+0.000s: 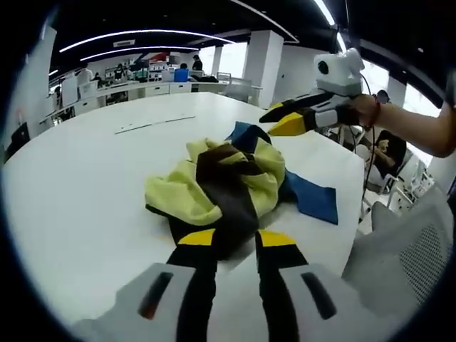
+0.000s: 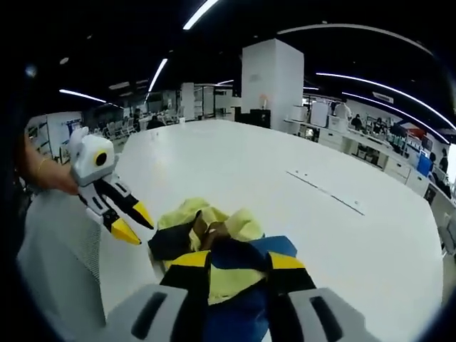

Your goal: Fold the garment on the visible template until the final outline fits inside the template.

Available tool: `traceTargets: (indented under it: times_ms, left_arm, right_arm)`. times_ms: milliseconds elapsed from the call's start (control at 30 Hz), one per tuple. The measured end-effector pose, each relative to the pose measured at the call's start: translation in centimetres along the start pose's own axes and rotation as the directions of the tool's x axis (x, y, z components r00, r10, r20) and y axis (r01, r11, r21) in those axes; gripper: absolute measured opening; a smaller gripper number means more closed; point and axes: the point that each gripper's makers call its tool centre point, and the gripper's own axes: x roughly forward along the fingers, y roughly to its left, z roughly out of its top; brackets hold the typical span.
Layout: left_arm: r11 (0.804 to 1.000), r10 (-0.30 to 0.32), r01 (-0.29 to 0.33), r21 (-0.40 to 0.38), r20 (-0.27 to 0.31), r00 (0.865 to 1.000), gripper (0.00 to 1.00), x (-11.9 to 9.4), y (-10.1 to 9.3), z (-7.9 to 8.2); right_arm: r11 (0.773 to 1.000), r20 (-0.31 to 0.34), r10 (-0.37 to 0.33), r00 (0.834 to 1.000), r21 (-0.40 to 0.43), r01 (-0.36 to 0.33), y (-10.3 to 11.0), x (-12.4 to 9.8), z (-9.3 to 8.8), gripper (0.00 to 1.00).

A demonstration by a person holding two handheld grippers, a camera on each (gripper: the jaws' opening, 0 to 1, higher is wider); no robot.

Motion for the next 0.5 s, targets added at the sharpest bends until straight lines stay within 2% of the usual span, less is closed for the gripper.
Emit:
traceTargets:
  times_ms: [100,233,333,500]
  left_arm:
    - [1.000,-0.004,0.004,0.004,-0.014,1.000,0.17,0.4,0.0,-0.1]
    - [1.000,-0.027,0.027,-0.005,-0.020,0.999,0.16,0.9,-0.1,-0.2]
    - [1.000,-0.030,0.030,0.000,-0.031,0.999,0.15,1.2,-0.1,-0.4]
    - [0.999,-0.031,0.031,-0.008,-0.033,0.999,0.12,1.5,0.0,-0.4]
  right_arm:
    - [1.000,-0.012,0.003,1.000,-0.013,-0.003,-0.3,0.4,-0.1,0.25]
    - [0.998,-0.064,-0.001,0.998,-0.062,-0.003,-0.7,0.8,-0.8,0.24]
    - [0.998,-0.063,0.002,0.998,-0.062,-0.006,-0.9,1.0,-0.9,0.22]
    - [0.996,-0.070,-0.012,0.998,-0.087,0.006,-1.5,1.2,-0.9,0.15]
